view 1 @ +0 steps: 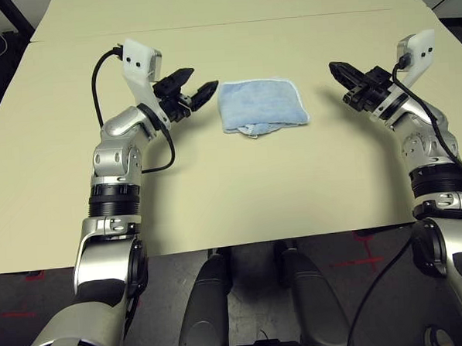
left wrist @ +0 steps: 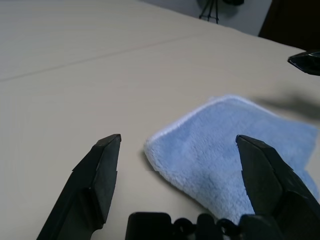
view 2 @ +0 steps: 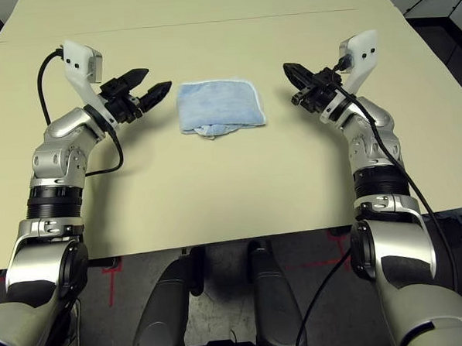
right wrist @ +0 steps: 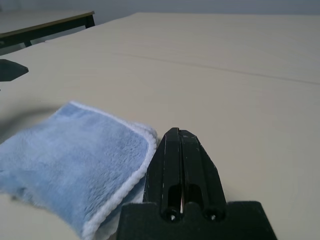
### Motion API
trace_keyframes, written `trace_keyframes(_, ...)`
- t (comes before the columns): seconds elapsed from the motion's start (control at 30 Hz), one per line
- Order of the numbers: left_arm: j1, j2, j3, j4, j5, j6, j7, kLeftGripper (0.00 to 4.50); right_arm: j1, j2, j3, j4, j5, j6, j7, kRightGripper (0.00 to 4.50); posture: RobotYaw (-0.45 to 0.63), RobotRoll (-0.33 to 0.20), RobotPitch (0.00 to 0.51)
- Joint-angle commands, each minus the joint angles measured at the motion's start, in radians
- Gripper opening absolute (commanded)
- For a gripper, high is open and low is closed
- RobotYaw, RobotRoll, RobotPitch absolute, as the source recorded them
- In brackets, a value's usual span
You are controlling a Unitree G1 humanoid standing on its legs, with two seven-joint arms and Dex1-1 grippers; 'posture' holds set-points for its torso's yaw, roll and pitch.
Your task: Fold the towel and set it aside.
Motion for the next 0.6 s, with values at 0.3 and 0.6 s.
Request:
trace_keyframes(0.3,0.138,0.106,-0.037,-0.105,-0.07,-0.006,-0.235,4.5,0.045,-0.029,0.024,-0.001,0.039,-0.045,0.244,1.8,0.07,0.0,0.25)
trace_keyframes(0.6,0.155,0.137,-0.066,-0.084,-0.035,-0.115,-0.304,4.5,0.055,-0.085,0.056,0.056,0.001,-0.152,0.366,4.45,0.07,0.0,0.254)
